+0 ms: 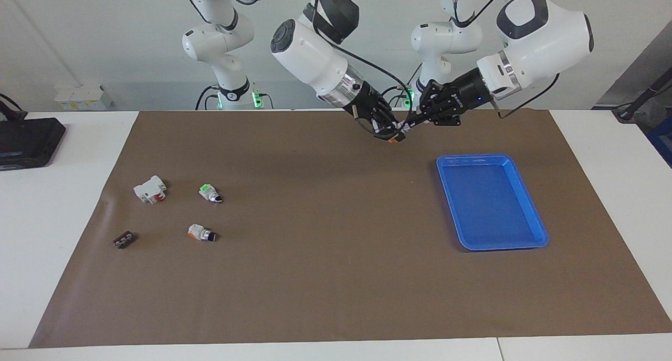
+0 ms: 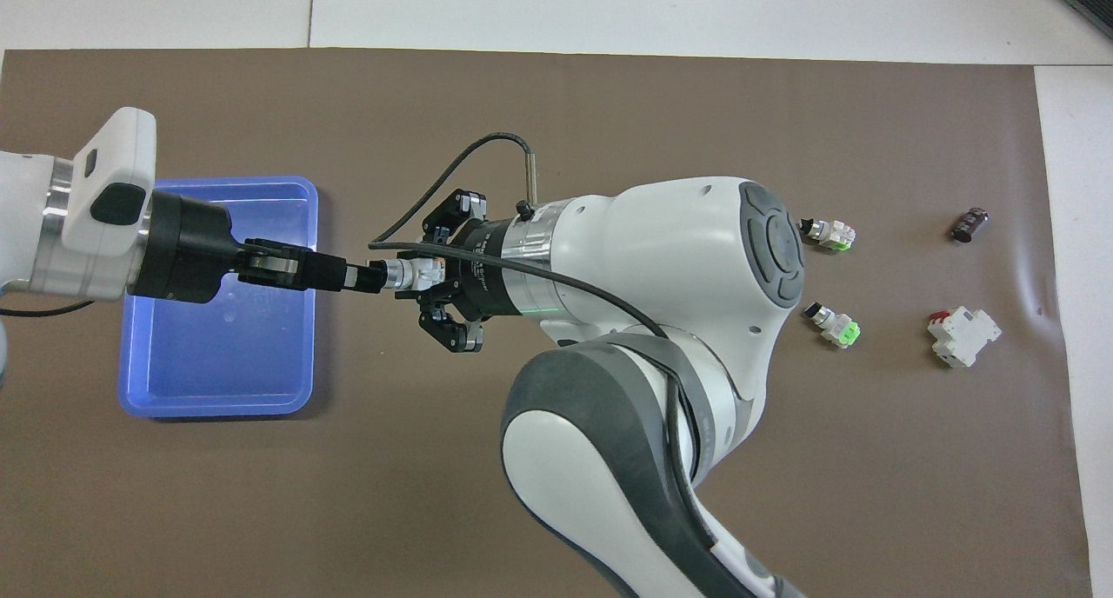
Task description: Turn and place switch with both arms
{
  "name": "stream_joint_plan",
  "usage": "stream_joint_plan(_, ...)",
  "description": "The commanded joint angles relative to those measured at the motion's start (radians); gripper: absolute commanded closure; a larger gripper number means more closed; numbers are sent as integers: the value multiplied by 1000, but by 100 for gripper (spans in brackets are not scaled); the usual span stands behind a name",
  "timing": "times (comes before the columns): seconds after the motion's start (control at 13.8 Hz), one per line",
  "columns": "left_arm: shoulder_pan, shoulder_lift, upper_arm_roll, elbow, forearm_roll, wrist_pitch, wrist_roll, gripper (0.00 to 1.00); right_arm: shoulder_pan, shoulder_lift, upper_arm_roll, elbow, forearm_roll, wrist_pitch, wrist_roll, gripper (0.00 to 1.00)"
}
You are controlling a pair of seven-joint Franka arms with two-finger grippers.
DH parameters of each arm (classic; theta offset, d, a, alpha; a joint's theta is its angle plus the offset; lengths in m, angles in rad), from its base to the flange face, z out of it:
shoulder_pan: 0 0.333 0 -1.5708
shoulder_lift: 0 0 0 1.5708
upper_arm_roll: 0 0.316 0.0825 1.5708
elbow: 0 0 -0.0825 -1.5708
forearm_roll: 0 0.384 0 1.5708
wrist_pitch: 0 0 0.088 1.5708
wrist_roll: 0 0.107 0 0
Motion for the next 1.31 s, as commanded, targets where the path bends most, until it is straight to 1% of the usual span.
stream_joint_plan(0.0,-34,-32,8,-35,-21,11,-99,100,0,6,2,14,-28,-7,19,100)
stream_joint_plan(0.36,-42,-32,9,-35,-21,18,-219,100,0,6,2,14,-28,-7,19,100)
stream_joint_plan(0.51,-54,-32,8,-32,-19,20,-370,100,0,6,2,14,-28,-7,19,100)
stream_joint_plan(0.73,-77,-31,6,-30,-19,63,-550,100,0,4,2,16,-28,-7,19,100)
stream_joint_plan(1.24,-58,-29,9,-22,-24,73,-939,100,0,6,2,16,-28,-7,19,100)
